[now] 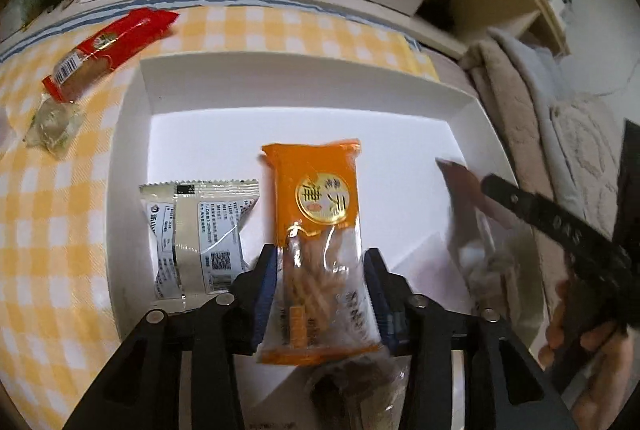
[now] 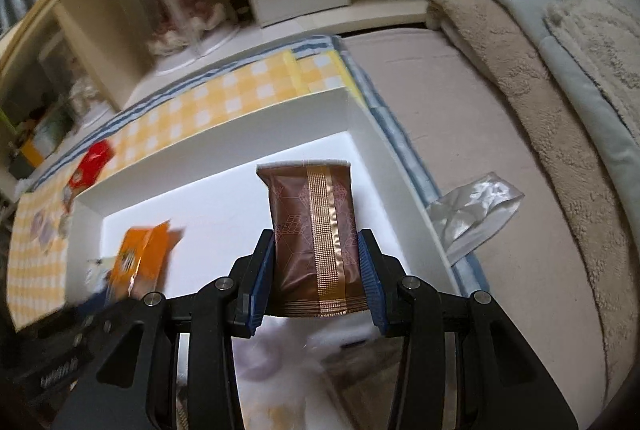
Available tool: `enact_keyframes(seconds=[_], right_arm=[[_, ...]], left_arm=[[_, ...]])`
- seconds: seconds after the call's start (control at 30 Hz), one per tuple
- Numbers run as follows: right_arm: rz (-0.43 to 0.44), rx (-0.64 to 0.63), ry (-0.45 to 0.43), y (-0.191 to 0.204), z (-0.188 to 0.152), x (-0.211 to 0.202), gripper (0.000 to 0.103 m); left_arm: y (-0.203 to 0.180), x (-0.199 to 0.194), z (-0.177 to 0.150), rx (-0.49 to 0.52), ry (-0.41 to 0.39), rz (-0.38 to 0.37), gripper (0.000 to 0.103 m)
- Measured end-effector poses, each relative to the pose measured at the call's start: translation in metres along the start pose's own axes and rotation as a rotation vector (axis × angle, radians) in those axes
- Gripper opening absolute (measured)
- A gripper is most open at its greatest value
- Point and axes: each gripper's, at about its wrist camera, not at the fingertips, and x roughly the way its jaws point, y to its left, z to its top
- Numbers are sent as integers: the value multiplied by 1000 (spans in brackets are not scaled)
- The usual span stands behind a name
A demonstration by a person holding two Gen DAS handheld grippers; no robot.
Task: Organize snacks
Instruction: 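Carry both snacks into the white tray and open both grippers, then lift both grippers from the tray toward the clear ring-cookie packets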
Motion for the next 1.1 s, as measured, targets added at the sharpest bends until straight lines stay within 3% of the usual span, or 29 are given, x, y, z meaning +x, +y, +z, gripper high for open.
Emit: enact_keyframes(seconds=[0.13,0.5,0.63,0.73,1.1], right_arm=[[23,33,22,-10,0,0,66],[20,-29,37,-10,-12,-27,88],[-5,-41,32,-9,-18,-34,101],[-16,-51,26,-8,-21,-40,103],[-24,-65,1,-4,-25,-60,103]], left_arm=[[-16,-2,-4,28,-2,0,59],[-35,-32,-21,81,-22,13,84],[-30,-55,-31,94,-30,18,97],[-31,-65,-33,102,-40,19,103],[-30,-90,-38,109,-64,21,103]])
